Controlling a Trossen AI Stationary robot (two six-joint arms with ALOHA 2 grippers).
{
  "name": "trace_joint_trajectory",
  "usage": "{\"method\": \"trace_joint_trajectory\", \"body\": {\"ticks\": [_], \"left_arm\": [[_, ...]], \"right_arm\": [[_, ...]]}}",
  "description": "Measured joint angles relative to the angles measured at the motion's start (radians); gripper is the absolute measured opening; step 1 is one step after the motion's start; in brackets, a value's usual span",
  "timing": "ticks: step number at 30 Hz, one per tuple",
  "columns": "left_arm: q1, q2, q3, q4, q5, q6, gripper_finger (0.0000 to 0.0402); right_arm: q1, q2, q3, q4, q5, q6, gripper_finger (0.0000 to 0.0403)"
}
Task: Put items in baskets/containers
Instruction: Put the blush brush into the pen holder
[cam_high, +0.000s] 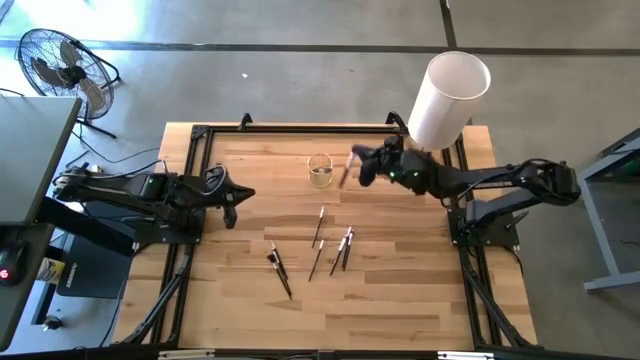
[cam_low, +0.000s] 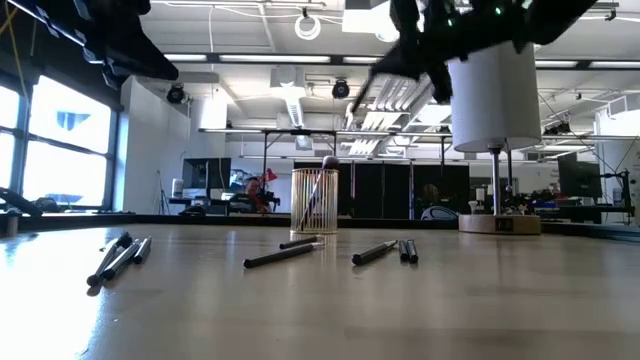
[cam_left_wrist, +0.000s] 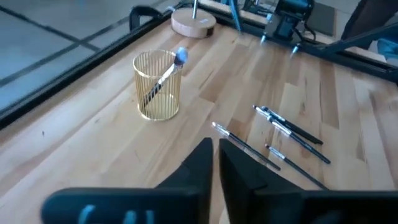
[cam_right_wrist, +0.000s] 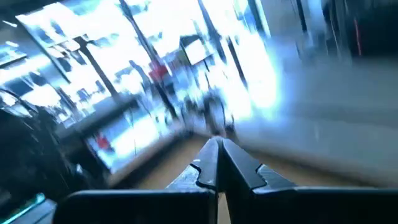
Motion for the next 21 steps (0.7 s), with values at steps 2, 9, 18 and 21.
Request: {"method": "trace_joint_trajectory", "body": {"ticks": [2, 9, 18, 21], "left_arm": [[0.0, 0.02, 0.001, 0.002, -0.003, -0.03, 0.0059], [0.0, 0.114, 0.001, 0.001, -0.099, -0.149, 0.0158], [0.0, 0.208, 0.001, 0.0, -0.047, -0.295, 0.0185], [0.0, 0.216, 0.001, -0.002, -0.027, -0.33, 0.0185]], "right_arm": [[-0.012, 0.034, 0.049, 0.063, -0.005, -0.167, 0.0002], [-0.045, 0.254, 0.27, 0.095, -0.136, -0.61, 0.0001], [-0.091, 0.509, 0.381, 0.079, -0.17, -0.654, 0.0], [-0.096, 0.545, 0.352, 0.075, -0.173, -0.626, 0.0]]}}
